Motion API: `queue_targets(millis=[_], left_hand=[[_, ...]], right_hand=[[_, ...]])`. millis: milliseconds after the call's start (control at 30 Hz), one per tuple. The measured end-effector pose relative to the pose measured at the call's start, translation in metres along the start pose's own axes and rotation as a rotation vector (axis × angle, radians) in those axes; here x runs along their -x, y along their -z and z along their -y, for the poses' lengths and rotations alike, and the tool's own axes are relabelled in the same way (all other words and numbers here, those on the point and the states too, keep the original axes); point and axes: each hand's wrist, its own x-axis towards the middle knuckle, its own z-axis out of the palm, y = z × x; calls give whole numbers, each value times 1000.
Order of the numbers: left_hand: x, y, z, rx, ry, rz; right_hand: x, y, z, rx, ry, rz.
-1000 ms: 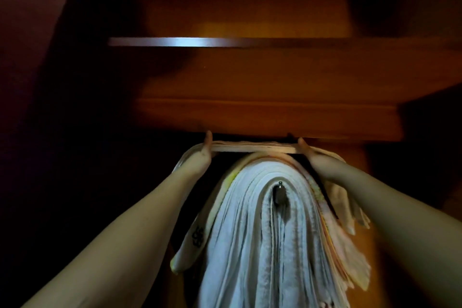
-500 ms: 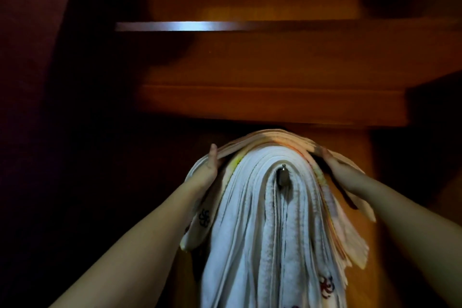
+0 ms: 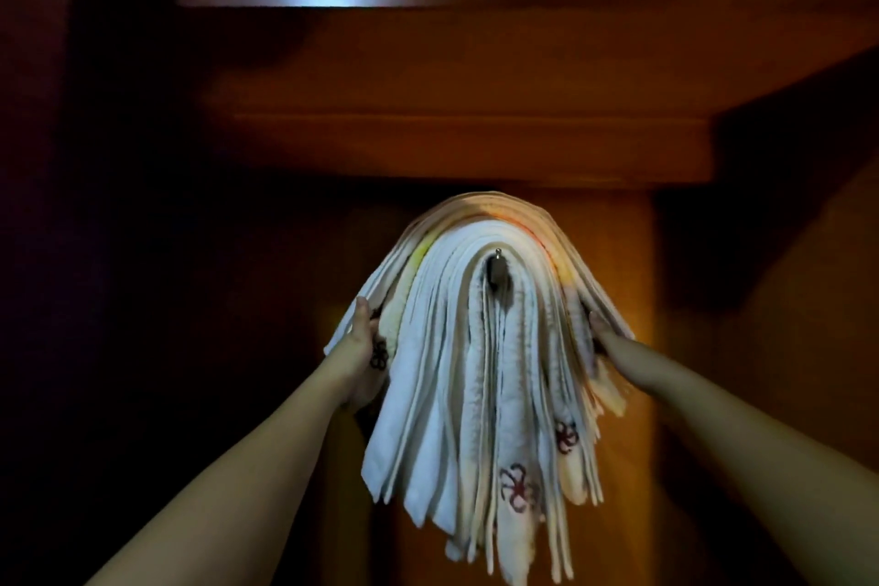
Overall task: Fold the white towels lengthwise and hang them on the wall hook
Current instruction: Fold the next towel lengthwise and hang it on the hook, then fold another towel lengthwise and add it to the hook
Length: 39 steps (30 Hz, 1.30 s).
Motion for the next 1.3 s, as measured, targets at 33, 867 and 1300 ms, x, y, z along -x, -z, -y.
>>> queue_targets(millis=[33, 867, 1300], left_hand=[[6, -1, 1, -57, -42, 8], [328, 59, 129, -958, -136, 627], [531, -57, 289, -1221, -105, 1397]], right_hand=[[3, -1, 0, 30, 4, 32], [466, -53, -44, 680, -63, 227], [739, -19, -243, 608, -548, 352]])
